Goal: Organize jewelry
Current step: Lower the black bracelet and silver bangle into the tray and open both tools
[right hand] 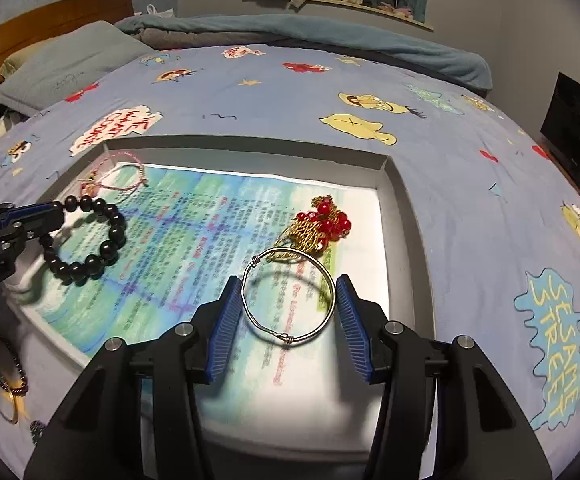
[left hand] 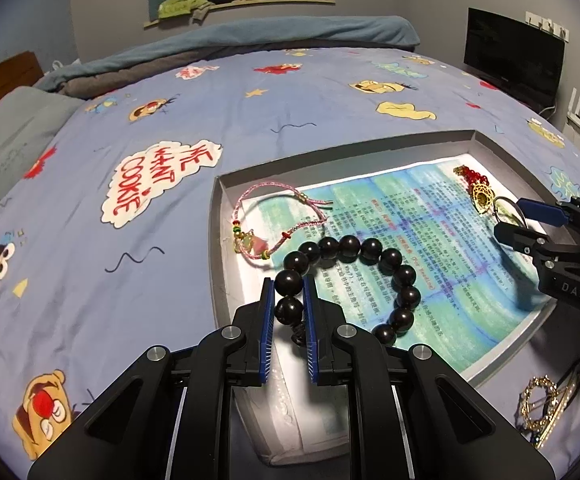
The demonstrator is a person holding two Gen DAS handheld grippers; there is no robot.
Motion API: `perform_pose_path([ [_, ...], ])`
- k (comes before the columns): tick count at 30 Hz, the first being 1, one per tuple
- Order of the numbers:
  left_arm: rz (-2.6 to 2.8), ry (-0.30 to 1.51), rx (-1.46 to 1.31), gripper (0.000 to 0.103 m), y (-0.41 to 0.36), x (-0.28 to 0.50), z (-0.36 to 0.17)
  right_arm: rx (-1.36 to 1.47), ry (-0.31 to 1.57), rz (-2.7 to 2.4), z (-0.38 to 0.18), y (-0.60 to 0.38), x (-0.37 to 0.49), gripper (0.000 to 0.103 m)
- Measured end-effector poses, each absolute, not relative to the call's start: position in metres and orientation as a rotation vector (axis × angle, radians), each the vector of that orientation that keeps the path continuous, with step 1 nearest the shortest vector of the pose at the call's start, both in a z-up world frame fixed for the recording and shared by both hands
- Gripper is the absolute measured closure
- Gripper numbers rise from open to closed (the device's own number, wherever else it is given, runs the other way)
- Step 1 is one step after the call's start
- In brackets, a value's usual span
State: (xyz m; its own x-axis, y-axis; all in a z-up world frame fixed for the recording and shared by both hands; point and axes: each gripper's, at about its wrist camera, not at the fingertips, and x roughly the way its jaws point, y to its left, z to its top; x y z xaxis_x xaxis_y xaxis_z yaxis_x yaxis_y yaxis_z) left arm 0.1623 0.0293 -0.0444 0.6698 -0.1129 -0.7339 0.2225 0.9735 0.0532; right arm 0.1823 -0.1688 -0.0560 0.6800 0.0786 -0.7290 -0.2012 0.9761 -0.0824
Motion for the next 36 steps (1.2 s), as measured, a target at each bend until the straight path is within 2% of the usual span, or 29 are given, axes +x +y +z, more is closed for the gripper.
perform_pose_path([
  [12,-0.171,0.825,0.148,0.088,0.033,0.165,-0.048,-0.183,0.807,0.15,-0.06,-0.169,0.185,0.054],
  [13,-0.172,0.826,0.147,0.088,0.034,0.165,-0.048,-0.181,0.804,0.151,-0.059,-0.168,0.184,0.051],
  [14,-0.172,0.825,0.146,0.086,0.033,0.165,-0.047,-0.177,0.798,0.154,-0.058,-0.169,0.183,0.042],
  [15,-0.171,0.821,0.144,0.083,0.034,0.164,-0.047,-0.173,0.793,0.156,-0.057,-0.17,0.183,0.039],
  [19,-0.174,0.808,0.138,0.079,0.034,0.16,-0.044,-0.151,0.78,0.171,-0.055,-0.172,0.18,0.036],
  [23,-0.168,0.784,0.13,0.06,0.036,0.154,-0.039,-0.129,0.769,0.186,-0.051,-0.174,0.175,0.033],
  [26,-0.169,0.763,0.128,0.051,0.035,0.15,-0.034,-0.126,0.746,0.191,-0.048,-0.175,0.168,0.028],
  [29,-0.136,0.729,0.132,0.026,0.036,0.146,-0.029,-0.109,0.72,0.197,-0.043,-0.178,0.163,0.02],
  [31,-0.136,0.714,0.116,0.025,0.039,0.144,-0.024,-0.092,0.699,0.204,-0.04,-0.181,0.159,0.015],
  [34,-0.124,0.703,0.091,0.015,0.042,0.143,-0.021,-0.072,0.662,0.205,-0.035,-0.183,0.152,0.006],
  [36,-0.114,0.692,0.082,0.011,0.044,0.142,-0.019,-0.07,0.634,0.195,-0.031,-0.185,0.148,0.006],
])
